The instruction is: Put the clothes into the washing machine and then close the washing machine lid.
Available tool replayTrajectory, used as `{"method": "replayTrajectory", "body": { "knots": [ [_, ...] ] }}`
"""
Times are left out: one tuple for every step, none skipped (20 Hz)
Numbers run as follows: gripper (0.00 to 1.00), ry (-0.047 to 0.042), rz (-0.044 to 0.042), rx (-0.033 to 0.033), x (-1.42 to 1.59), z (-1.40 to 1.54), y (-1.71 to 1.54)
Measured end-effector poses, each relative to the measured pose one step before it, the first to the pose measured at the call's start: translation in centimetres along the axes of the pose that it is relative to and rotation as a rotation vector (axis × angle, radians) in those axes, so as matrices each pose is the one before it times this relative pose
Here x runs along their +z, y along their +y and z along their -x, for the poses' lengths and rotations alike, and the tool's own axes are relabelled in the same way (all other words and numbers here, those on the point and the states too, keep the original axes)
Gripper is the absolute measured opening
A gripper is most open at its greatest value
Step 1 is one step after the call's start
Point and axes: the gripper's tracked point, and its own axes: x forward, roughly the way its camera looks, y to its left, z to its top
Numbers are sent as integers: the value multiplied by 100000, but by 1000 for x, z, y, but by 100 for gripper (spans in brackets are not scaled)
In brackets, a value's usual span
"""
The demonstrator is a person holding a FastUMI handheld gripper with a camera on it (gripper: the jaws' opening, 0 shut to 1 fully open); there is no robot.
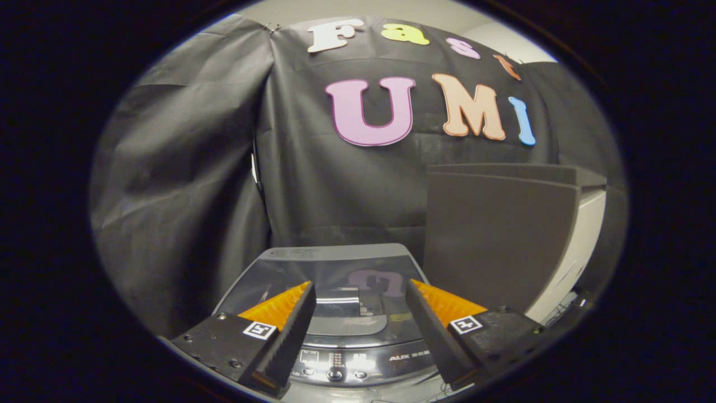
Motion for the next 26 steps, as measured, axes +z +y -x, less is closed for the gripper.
{"method": "replayTrajectory", "body": {
  "knots": [
    [97,-838,1021,559,372,757,-120],
    [97,369,2,723,-5,560,-158],
    [97,479,296,617,103,570,0],
    [97,-262,638,-43,250,865,-20],
    [97,-611,-645,-767,454,984,-246],
    [97,-1094,-1073,-115,489,877,-235],
    [97,-687,-288,68,438,782,-12],
    [97,-809,379,-135,556,956,-9],
    [97,-1613,489,-373,634,832,-123],
    [97,-370,90,1299,564,964,177],
    [97,-1571,72,540,672,954,6],
    [97,-1073,-381,497,599,1054,-65],
    [97,-1278,-824,1322,763,1100,81],
    [97,-1461,-787,1260,679,895,411],
    [97,-320,-332,1048,666,1169,213],
    [97,-1607,-666,466,722,921,-7],
    [97,-742,-871,906,841,1046,108],
    [97,-1641,-646,523,648,1069,204],
    [97,-471,-13,726,690,856,223],
    [97,-1185,301,-145,470,855,-75],
    [97,-1142,101,-203,787,870,-161],
    [97,-1873,-581,782,830,901,35],
    [97,-1256,-97,185,603,849,22],
    [97,-1245,-213,111,612,542,-143],
    [96,-521,-135,-401,301,615,-221],
    [96,-1414,-832,700,343,972,-70]
  ]
}}
